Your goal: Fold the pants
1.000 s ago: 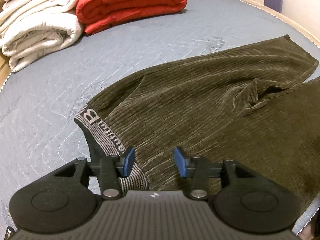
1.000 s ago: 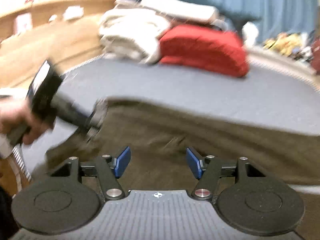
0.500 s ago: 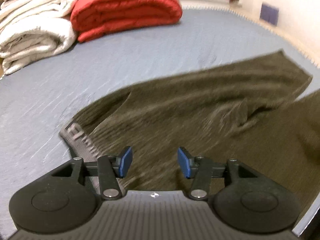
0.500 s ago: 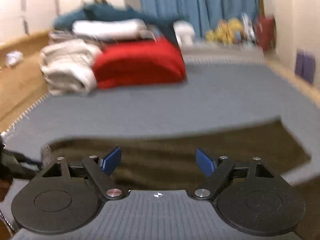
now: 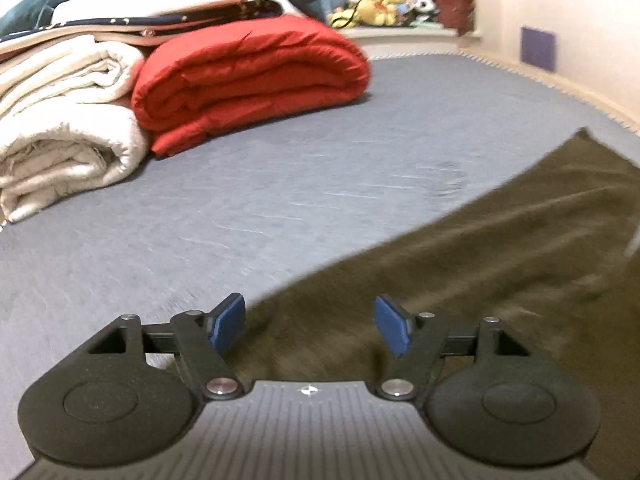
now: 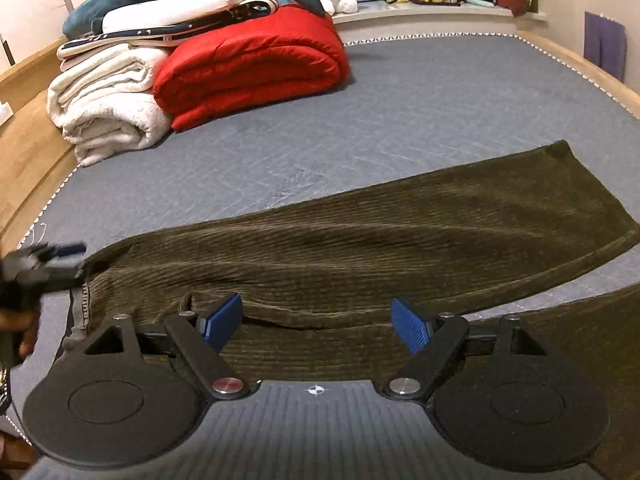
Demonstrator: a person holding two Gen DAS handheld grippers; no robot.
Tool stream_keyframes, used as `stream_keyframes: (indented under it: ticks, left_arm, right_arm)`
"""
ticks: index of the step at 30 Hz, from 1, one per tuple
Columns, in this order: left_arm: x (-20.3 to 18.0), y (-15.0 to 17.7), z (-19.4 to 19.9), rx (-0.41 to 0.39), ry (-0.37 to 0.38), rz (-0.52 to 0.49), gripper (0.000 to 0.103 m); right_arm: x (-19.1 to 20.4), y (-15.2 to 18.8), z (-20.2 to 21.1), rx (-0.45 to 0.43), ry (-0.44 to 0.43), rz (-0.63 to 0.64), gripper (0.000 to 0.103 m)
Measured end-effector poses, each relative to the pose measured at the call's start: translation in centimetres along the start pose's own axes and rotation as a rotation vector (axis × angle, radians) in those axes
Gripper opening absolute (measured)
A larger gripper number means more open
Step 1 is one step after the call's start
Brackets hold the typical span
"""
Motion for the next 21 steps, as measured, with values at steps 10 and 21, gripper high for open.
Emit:
stream_keyframes:
  ticks: [10, 21]
  left_arm:
    - [2.9, 0.4, -10.8, 0.174, 0.053, -0.123, 0.076]
    - [1.3, 0.1, -9.1, 0.175, 0.101, -0.222, 0.016]
  right_arm:
    - [-2.6, -0.7, 0.5, -0.029, 0.126, 0.047, 0.083]
    - [-4.0, -0.5, 0.4, -0.019, 0.187, 0.056, 0.083]
Point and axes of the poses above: each gripper's, at about its wrist camera, not at the fingertips, and z roughly against the way its jaws point, x to its left, y to its underside, the point moved 4 cm from there along -z, roughly the way its jaws point, and after that the axes turned 5 degrees about x, right-handed, at the moved point
